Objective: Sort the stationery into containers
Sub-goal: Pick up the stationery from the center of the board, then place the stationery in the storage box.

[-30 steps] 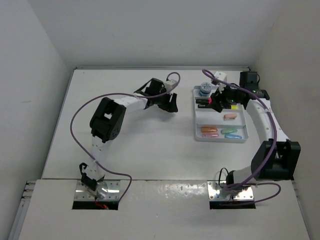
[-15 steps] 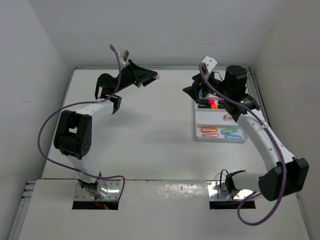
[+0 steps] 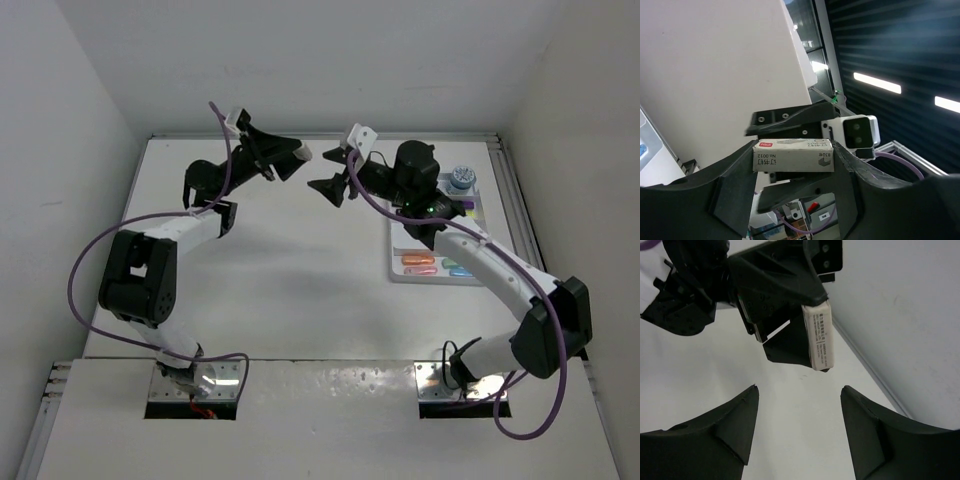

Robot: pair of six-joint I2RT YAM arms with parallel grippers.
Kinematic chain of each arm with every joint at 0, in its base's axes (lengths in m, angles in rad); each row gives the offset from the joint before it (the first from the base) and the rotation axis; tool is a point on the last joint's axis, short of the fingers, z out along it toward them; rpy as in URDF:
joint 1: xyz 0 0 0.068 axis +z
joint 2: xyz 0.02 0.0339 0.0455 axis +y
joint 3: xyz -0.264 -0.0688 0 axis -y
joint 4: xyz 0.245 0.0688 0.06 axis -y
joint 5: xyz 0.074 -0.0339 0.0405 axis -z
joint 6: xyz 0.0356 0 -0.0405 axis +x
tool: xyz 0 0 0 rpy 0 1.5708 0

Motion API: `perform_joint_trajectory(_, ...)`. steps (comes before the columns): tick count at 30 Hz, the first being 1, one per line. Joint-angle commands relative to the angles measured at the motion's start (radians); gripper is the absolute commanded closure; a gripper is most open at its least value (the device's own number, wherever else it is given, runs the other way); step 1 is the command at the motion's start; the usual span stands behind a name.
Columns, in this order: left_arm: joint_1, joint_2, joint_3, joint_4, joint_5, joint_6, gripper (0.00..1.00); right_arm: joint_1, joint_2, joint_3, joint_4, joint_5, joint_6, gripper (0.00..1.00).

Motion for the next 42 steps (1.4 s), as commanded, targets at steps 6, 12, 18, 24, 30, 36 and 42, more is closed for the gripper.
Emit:
perform_joint_trajectory(6,0.001,-0.060,-0.044,0.188,0.032,-0.027,0.64,0.035,0.041,0.073,0.093,-0.002,-0.044,0.35)
perform_joint_trajectory(12,-0.011,-0.061,-0.058,0.183,0.036,-0.018,0.66,0.042,0.043,0.080,0.107,0.010,-0.044,0.36)
perform_joint_trajectory(18,-0.025,-0.057,-0.047,0.162,0.042,0.001,0.67,0.056,0.057,0.093,0.075,-0.011,-0.079,0.42)
perform_joint_trajectory(24,-0.045,-0.071,-0.038,0.119,0.060,0.034,0.67,0.055,0.086,0.109,0.086,-0.010,-0.077,0.52)
perform_joint_trajectory(30,-0.054,-0.078,-0.044,0.079,0.072,0.074,0.52,0.053,0.081,0.104,0.101,-0.001,-0.074,0.83)
perform_joint_trajectory(36,0.018,-0.107,0.008,-0.247,0.143,0.301,0.00,-0.025,-0.014,0.046,-0.012,-0.011,-0.148,1.00)
perform_joint_trajectory(42,0.104,-0.130,0.205,-1.162,0.110,1.147,0.00,-0.279,-0.034,0.113,-0.731,-0.123,-0.785,1.00)
